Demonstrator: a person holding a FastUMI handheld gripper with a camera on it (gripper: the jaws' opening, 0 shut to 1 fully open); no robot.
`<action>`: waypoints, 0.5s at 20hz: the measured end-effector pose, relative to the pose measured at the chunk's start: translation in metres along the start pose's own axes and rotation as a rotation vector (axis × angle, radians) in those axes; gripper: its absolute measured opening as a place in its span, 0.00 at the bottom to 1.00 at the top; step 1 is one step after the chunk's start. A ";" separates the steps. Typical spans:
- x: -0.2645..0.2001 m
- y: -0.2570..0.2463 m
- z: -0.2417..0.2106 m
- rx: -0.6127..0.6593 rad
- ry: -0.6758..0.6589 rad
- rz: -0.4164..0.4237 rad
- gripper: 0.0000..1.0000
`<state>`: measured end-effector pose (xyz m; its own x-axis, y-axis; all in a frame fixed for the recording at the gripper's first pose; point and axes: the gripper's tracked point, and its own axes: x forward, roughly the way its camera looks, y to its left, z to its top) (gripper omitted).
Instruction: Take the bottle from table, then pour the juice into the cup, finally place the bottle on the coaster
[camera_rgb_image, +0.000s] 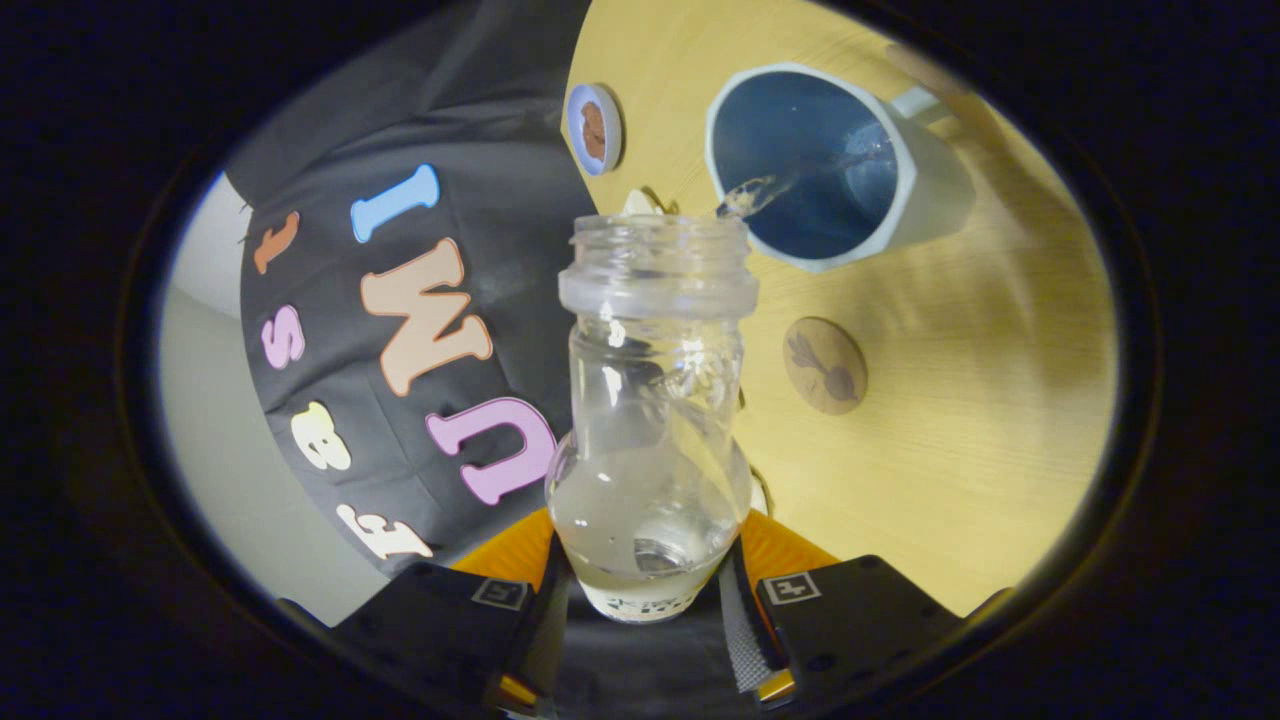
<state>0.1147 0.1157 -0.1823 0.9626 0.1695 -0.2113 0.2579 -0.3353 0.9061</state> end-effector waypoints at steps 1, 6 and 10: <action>0.000 0.000 0.001 0.009 -0.004 0.001 0.69; -0.001 0.004 0.008 0.055 -0.029 0.007 0.69; -0.002 0.009 0.016 0.099 -0.053 0.014 0.69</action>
<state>0.1161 0.0973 -0.1794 0.9686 0.1160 -0.2197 0.2484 -0.4279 0.8690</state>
